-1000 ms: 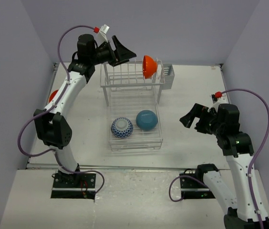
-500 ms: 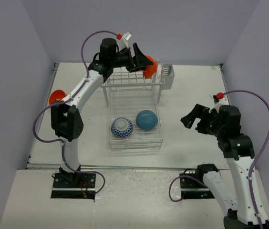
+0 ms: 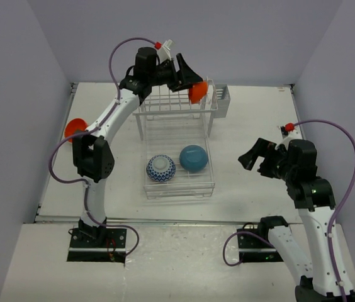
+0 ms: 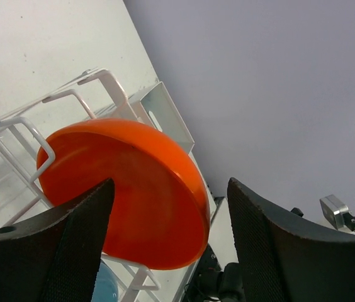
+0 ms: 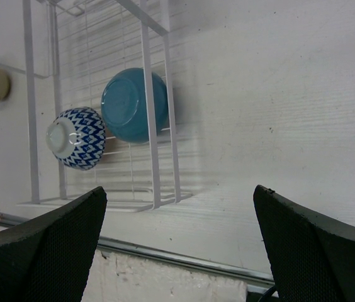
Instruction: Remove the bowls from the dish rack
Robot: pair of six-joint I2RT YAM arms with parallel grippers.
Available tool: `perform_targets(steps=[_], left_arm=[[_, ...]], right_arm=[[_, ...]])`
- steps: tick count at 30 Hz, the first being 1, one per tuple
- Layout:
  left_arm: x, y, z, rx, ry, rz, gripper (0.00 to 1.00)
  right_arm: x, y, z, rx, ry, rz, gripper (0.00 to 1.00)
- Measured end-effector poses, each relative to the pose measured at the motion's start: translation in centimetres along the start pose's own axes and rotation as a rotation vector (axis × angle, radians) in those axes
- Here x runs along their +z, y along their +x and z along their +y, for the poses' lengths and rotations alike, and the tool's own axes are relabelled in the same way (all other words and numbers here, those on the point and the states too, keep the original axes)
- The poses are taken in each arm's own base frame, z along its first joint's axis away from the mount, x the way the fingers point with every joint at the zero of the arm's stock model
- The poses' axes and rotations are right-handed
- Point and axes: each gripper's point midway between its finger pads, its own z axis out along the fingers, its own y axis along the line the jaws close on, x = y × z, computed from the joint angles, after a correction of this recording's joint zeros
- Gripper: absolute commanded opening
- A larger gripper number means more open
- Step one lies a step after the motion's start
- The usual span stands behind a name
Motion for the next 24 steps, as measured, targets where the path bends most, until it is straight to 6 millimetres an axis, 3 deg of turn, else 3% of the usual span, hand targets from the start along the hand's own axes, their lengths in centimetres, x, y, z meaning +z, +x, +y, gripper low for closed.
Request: perform_targets(steps=[10,21,24], left_arm=[[1.0,0.0,0.4,0.006,-0.039,0.002,0.50],[1.0,0.1,-0.9,0.026,-0.023,0.015,0.13],[1.0,0.9,-1.2,0.013,-0.014,0.048,0.09]], right_arm=[[0.1,0.3,-0.2,0.001,0.002,0.004,0.99],[0.2,0.4,-0.2,0.002,0.003,0.007,0.99],[0.2,0.4,-0.2,0.002,0.004,0.009,0.99]])
